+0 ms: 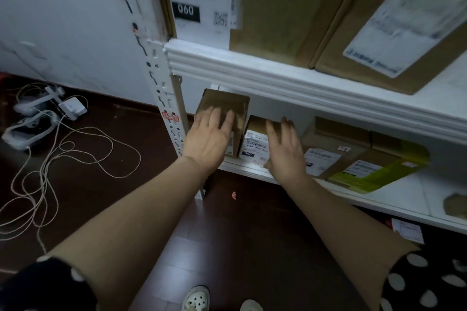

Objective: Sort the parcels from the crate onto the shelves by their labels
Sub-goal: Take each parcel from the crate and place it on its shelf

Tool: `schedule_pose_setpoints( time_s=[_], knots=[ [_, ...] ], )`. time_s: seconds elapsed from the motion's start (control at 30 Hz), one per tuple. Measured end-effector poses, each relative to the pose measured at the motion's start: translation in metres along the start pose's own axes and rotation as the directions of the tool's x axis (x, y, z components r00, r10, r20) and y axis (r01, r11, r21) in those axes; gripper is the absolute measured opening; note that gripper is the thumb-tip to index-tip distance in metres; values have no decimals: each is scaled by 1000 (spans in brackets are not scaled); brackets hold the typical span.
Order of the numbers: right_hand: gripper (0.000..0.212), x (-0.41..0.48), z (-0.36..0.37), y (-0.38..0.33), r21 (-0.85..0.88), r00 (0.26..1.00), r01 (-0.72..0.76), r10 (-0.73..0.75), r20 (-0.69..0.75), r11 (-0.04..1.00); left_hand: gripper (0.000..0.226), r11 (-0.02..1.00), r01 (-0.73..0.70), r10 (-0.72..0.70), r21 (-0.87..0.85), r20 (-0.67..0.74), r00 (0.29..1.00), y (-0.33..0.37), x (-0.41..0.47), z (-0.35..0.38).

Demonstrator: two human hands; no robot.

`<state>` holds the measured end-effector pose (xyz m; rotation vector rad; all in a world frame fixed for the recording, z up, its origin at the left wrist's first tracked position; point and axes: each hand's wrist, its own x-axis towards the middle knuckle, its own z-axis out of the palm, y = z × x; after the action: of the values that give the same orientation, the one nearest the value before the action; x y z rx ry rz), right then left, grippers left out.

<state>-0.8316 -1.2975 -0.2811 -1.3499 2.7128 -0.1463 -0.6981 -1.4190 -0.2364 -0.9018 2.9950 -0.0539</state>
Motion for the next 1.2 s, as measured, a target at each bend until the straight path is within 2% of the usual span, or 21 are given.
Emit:
schedule_pose_setpoints(
  time_s=[0.13, 0.23, 0.4, 0.53, 0.7, 0.87, 1.0, 1.1, 1.2],
  knots=[
    [89, -51, -31, 3, 7, 998, 65, -65, -22, 998, 67, 1000, -16, 18, -24, 94, 995, 31, -38, -33],
    [85, -92, -58, 14, -19, 998, 40, -39, 39, 999, 66, 997, -61, 69, -50, 184, 980, 59, -62, -51],
    [75, -167, -97, 49, -72, 988, -146, 149, 34, 987, 64, 969, -232, 245, -80, 250, 937, 112, -84, -78],
    [69, -245, -123, 77, -54, 915, -403, 403, -6, 914, 63, 888, -451, 459, -90, 237, 856, 164, -100, -99],
    [64, -366, -130, 90, 41, 695, -718, 719, -2, 695, 66, 707, -696, 700, -127, 268, 662, 233, -147, -111],
    [56, -500, -127, 71, 163, 430, -893, 902, 35, 419, 67, 490, -865, 850, -107, 277, 448, 314, -233, -127],
    [52, -621, -123, 52, 243, 167, -959, 984, 65, 146, 65, 256, -960, 942, -110, 252, 222, 379, -332, -140],
    [51, -709, -119, 32, 332, -36, -942, 997, 68, -57, 65, 62, -992, 967, -107, 251, 34, 419, -417, -146],
    [52, -795, -112, 3, 380, -182, -904, 981, 67, -194, 63, -100, -991, 964, -91, 236, -119, 452, -512, -150]
  ],
)
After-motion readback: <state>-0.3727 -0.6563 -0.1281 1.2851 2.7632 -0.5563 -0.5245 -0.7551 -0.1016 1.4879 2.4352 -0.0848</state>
